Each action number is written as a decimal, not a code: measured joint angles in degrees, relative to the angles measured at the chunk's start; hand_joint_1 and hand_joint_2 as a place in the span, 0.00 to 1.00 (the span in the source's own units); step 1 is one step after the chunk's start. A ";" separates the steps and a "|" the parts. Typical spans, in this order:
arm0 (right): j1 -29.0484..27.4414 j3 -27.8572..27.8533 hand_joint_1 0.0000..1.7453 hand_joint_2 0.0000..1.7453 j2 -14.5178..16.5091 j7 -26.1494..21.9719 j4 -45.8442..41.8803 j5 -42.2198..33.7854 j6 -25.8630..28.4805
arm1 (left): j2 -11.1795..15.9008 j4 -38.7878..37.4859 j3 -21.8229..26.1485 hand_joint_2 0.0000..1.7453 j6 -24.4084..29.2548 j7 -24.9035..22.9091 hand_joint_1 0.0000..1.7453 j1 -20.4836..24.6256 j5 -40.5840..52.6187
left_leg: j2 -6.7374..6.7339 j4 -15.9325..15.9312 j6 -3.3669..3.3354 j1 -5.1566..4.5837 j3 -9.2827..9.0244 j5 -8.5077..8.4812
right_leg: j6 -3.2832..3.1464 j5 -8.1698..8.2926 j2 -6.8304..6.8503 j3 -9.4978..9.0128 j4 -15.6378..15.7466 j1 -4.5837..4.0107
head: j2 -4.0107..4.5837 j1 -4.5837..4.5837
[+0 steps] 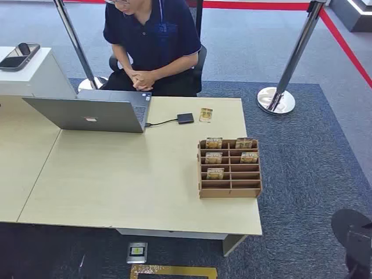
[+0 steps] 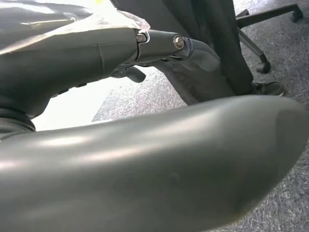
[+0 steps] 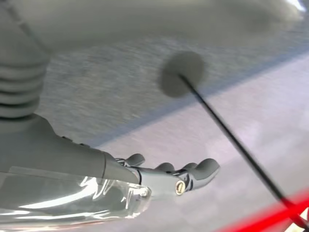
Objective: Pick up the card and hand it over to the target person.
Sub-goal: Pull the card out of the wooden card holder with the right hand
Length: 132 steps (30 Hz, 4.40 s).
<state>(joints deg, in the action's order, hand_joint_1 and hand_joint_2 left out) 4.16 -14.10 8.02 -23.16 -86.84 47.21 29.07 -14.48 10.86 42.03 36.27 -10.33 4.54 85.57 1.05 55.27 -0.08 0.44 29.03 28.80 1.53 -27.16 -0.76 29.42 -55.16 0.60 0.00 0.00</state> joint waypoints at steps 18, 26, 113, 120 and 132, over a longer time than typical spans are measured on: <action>7.57 18.27 0.73 1.00 -4.39 12.78 17.46 20.44 -8.70 | 0.28 -0.02 -0.34 0.00 -0.09 0.49 0.00 -0.02 -0.48 | -0.49 0.00 0.01 0.04 0.00 0.03 | -0.02 0.14 -0.54 0.06 -0.08 -0.04 | 0.00 0.00; 8.26 19.47 0.77 1.00 -6.80 14.16 20.39 21.22 -10.18 | 0.50 0.01 -0.54 0.00 -0.22 1.13 0.00 -0.11 -0.35 | 0.06 -0.04 -0.06 0.08 -0.07 -0.12 | 0.01 0.05 -0.02 -0.15 0.07 -0.07 | 0.00 0.00; 20.15 30.94 0.43 1.00 -8.91 19.40 40.71 22.08 -12.85 | 0.41 -0.03 -0.88 0.00 -0.20 1.14 0.00 -0.17 -1.20 | 0.04 -0.03 -0.05 0.04 0.00 -0.13 | 0.02 0.11 0.03 -0.07 0.04 -0.04 | 0.00 0.00; 19.36 31.08 0.42 1.00 -8.99 19.27 41.14 21.97 -13.06 | 0.47 -0.01 -1.09 0.00 -0.40 1.27 0.00 -0.19 -0.93 | 0.10 -0.03 -0.06 0.05 -0.04 -0.11 | 0.03 0.08 0.06 -0.14 0.06 -0.05 | 0.00 0.00; 18.44 31.18 0.43 1.00 -8.88 19.60 41.52 22.06 -12.87 | 0.58 -0.04 -1.38 0.00 -0.50 1.56 0.00 -0.21 -0.60 | 0.11 -0.04 -0.05 0.06 -0.04 -0.12 | 0.03 0.10 0.08 -0.14 0.08 -0.06 | 0.00 0.00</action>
<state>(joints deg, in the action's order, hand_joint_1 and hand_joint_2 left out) 22.59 17.08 -0.86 -3.56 -45.32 69.27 16.20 -13.90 10.82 40.65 35.77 -8.76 4.32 84.97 1.17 55.22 -0.13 0.50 28.98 28.68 1.56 -27.06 -0.68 29.28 -55.08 0.53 0.00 0.00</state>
